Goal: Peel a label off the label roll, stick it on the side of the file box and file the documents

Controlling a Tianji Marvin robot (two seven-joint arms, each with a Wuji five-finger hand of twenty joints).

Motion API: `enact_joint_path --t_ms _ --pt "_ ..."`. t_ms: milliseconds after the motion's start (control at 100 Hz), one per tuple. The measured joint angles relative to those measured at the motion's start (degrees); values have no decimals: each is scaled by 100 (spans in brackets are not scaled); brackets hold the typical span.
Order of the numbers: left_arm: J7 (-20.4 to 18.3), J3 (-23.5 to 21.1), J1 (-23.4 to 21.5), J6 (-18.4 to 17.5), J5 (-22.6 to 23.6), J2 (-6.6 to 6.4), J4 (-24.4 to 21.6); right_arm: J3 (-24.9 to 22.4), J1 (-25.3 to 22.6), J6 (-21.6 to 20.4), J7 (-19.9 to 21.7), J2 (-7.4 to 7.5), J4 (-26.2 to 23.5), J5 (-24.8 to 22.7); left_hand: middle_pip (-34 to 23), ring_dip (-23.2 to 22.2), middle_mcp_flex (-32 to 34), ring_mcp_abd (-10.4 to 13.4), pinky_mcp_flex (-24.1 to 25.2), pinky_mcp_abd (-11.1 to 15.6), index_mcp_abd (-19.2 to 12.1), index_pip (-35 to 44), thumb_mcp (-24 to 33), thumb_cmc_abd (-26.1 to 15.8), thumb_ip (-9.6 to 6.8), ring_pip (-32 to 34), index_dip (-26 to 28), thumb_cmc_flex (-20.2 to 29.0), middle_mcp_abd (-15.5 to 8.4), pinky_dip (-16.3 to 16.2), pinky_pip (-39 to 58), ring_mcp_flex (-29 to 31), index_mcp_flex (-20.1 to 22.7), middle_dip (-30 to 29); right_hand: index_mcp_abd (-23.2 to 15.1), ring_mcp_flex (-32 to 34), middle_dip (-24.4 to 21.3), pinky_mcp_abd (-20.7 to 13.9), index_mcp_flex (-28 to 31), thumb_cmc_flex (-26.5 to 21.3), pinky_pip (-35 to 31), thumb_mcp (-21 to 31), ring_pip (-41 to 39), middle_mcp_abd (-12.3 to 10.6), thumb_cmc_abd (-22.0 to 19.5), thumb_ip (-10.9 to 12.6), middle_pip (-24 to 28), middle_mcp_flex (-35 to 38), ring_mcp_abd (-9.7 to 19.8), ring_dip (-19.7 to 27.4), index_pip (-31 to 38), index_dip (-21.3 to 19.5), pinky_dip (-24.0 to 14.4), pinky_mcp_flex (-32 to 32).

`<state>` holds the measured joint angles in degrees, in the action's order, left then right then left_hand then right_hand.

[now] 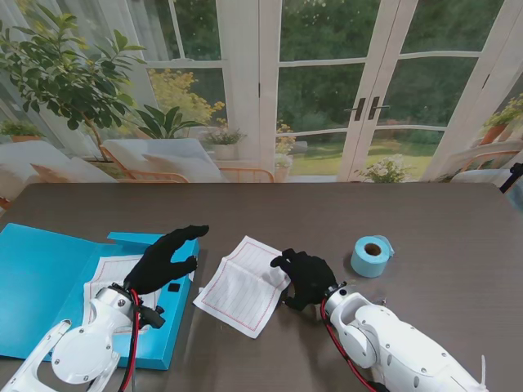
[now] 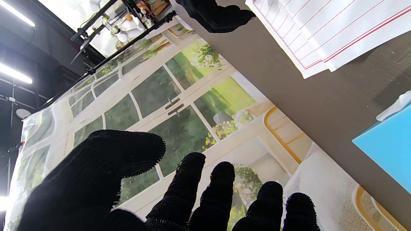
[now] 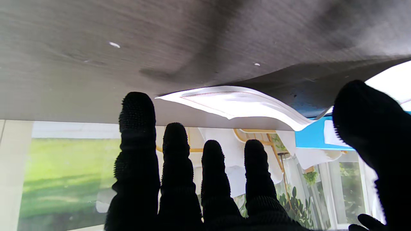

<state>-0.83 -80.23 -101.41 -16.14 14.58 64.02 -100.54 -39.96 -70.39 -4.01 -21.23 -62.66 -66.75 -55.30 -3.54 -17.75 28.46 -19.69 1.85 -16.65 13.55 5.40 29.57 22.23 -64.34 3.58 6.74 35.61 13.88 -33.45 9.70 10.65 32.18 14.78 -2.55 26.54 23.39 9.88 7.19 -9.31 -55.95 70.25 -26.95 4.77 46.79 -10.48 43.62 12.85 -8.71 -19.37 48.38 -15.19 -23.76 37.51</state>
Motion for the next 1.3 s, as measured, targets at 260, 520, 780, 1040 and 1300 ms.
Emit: enact_joint_path --t_ms 260,520,780,1040,1300 --pt "11 -23 -42 1 1 1 -27 254 194 133 -128 -78 200 102 0 0 0 0 0 0 0 0 0 0 0 0 0 0 0 0 0 -2 0 0 0 1 0 -47 0 -4 0 -1 -61 0 -135 0 72 0 0 0 -2 50 -3 0" --pt "11 -33 -76 38 -23 2 -54 429 336 165 -177 -122 374 143 0 0 0 0 0 0 0 0 0 0 0 0 0 0 0 0 0 -2 0 0 0 5 0 -48 0 -71 1 4 -85 0 -206 0 72 9 0 0 39 51 -4 0" --pt "-1 -28 -79 61 -72 2 -62 526 402 176 -191 -130 438 170 0 0 0 0 0 1 0 0 0 0 0 0 0 0 0 0 0 -2 0 0 0 6 0 -49 0 -144 1 11 -119 0 -295 0 72 17 0 0 143 38 -5 0" --pt "-15 -24 -81 89 -117 2 -71 787 599 90 -293 -207 724 340 0 1 0 -3 0 1 0 0 0 0 0 0 0 0 0 0 -1 -2 4 0 -152 9 0 -27 0 -133 -349 -144 -141 0 -1580 0 117 229 0 0 144 38 -83 -151" --pt "-49 -18 -81 120 -170 2 -83 973 736 -46 -534 -300 969 481 0 1 0 -5 0 1 0 0 0 -64 0 0 0 0 0 0 -1 -2 14 0 -473 184 0 73 103 96 -699 -133 -256 -1 -2563 46 298 471 3 -47 245 -29 -95 -205"
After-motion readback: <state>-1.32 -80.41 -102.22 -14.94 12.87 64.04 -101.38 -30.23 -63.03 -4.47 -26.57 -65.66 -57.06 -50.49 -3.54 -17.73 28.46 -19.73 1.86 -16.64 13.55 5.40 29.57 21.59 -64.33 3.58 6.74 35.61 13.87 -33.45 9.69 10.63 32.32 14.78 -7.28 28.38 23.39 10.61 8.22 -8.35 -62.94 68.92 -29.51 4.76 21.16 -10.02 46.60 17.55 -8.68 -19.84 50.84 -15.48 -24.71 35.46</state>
